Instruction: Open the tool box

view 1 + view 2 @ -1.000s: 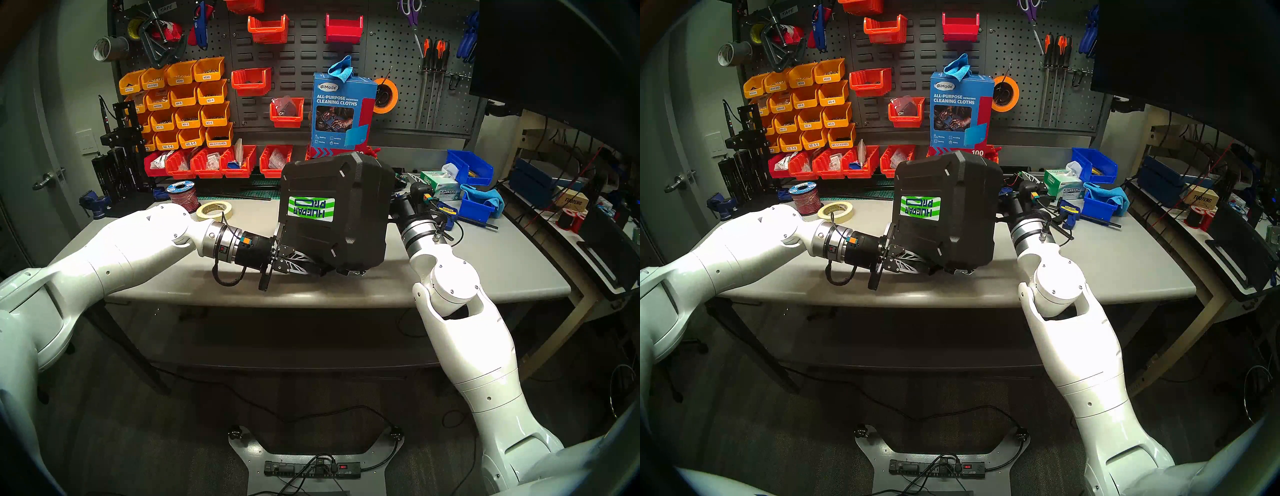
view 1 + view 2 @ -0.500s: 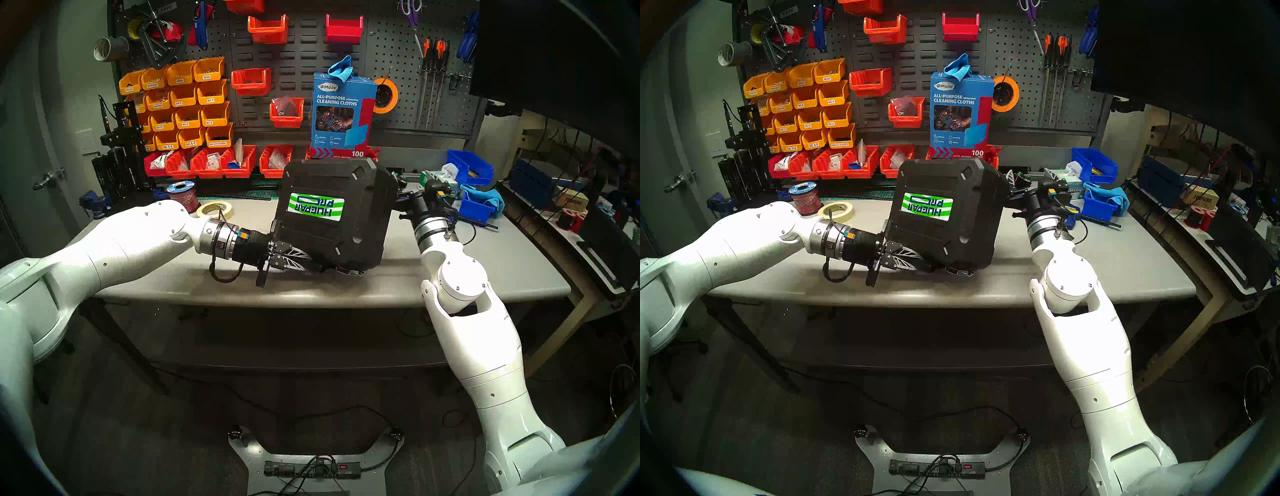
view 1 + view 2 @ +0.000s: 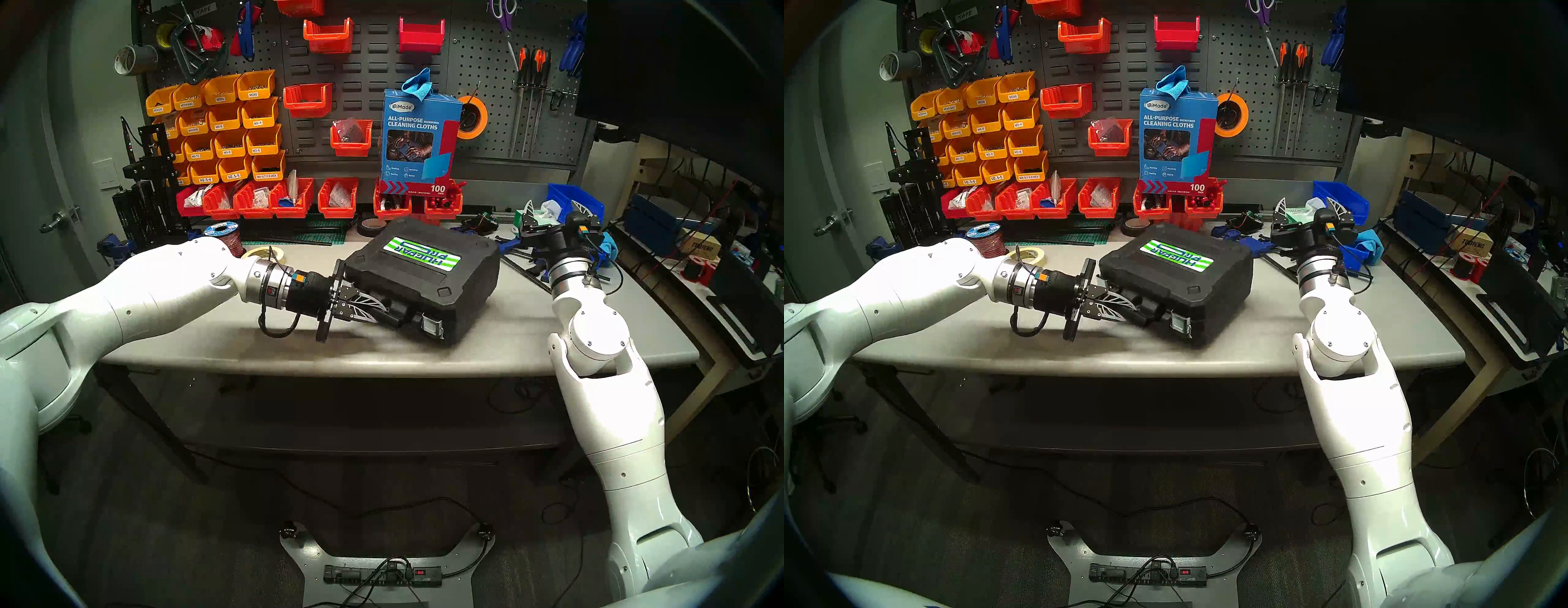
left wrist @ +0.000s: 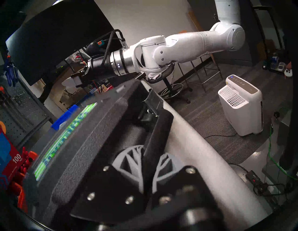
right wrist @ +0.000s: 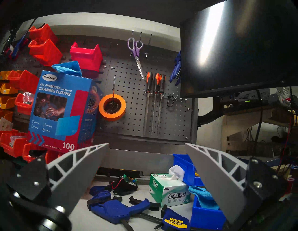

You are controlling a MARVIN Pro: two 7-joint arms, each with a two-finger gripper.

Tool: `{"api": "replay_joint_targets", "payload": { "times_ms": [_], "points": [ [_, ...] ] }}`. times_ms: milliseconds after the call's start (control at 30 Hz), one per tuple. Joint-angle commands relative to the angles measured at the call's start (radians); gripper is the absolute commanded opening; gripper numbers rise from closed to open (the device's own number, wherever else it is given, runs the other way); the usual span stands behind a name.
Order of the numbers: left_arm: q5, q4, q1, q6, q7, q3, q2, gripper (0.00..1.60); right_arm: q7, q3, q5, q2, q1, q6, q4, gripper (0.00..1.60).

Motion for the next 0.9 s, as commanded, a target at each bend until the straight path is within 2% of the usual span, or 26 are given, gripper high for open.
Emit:
{"api": "replay_joint_targets", "payload": {
  "times_ms": [0, 133, 200, 333, 633, 700, 800, 867],
  "points": [
    [-0.089, -0.007, -0.044, 0.043, -0.108, 0.062, 0.0, 0.0, 0.007, 0.0, 0.008, 0.0, -0.02, -0.002, -0.035, 1.6],
    [-0.151, -0.024, -0.053, 0.09, -0.119, 0.075, 0.002, 0.0, 0.017, 0.003, 0.017, 0.005, -0.031, -0.012, -0.047, 1.6],
    [-0.203, -0.032, -0.044, 0.123, -0.144, 0.056, -0.004, 0.0, 0.02, 0.005, 0.02, 0.007, -0.035, -0.013, -0.052, 1.6],
    [-0.235, -0.082, -0.032, 0.182, -0.079, 0.042, -0.014, 0.0, 0.034, 0.009, 0.032, 0.01, -0.04, -0.016, -0.059, 1.6],
    [-0.205, -0.174, -0.006, 0.26, 0.102, 0.037, -0.06, 0.0, 0.043, 0.012, 0.044, 0.009, -0.061, -0.024, -0.086, 1.6],
    [-0.184, -0.2, -0.003, 0.274, 0.153, 0.042, -0.061, 0.0, 0.04, 0.017, 0.045, 0.01, -0.074, -0.024, -0.099, 1.6],
    [-0.169, -0.211, 0.002, 0.285, 0.179, 0.043, -0.064, 0.0, 0.038, 0.024, 0.045, 0.012, -0.087, -0.023, -0.113, 1.6],
    [-0.129, -0.242, 0.007, 0.309, 0.242, 0.043, -0.058, 0.0, 0.034, 0.036, 0.044, 0.016, -0.11, -0.02, -0.135, 1.6]
  ]
}}
